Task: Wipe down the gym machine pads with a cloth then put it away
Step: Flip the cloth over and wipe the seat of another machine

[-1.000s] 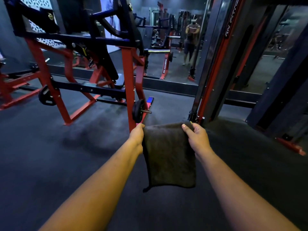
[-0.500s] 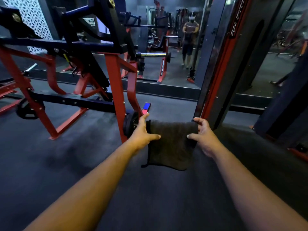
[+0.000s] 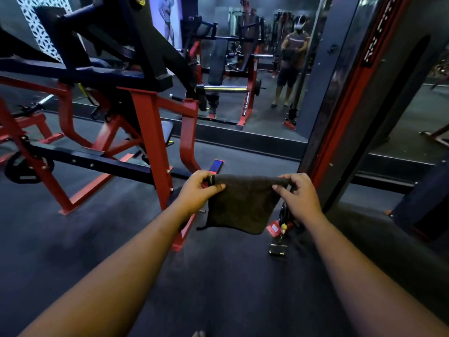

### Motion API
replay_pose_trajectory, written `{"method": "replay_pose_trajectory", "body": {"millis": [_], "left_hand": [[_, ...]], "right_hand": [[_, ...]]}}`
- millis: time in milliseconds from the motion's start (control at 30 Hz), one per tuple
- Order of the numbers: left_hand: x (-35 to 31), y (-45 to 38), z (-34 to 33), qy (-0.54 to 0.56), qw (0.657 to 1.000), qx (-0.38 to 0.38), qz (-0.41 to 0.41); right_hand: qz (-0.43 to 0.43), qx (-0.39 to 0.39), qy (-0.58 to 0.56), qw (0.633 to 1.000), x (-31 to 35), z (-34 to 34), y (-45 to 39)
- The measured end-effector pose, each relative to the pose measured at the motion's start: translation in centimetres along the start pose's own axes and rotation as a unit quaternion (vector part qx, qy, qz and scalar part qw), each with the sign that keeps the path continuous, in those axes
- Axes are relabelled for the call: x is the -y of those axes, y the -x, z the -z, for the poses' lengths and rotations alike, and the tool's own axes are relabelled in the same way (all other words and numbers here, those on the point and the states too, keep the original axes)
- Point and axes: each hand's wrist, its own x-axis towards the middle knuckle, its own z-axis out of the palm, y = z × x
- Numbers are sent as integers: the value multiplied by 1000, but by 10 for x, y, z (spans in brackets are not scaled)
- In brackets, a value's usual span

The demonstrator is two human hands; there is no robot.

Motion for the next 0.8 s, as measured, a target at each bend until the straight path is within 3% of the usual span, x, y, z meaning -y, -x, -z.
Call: {"method": "replay_pose_trajectory", "body": {"millis": [100, 200, 267, 433, 600, 700, 800], "left_hand": [[8, -52, -14, 181, 982, 16, 42], [11, -112, -29, 256, 966, -7, 47], [12, -153, -38, 317, 945, -22, 75], [7, -260, -51, 416, 894, -40, 164], [46, -339, -84, 468, 847, 66, 245], [79, -386, -121, 452, 851, 119, 239], [84, -450, -154, 410, 885, 64, 212]], "right_hand": [[-78, 2, -200, 977, -11, -28, -48], [-151, -24, -387, 909, -12, -58, -93], [-209, -32, -453, 866, -22, -77, -122], [-275, 40, -423, 863, -56, -111, -175], [-272, -41, -476, 835, -94, -115, -267], [-266, -67, -476, 835, -126, -109, -330], [-266, -70, -462, 843, -171, -101, -392]]}}
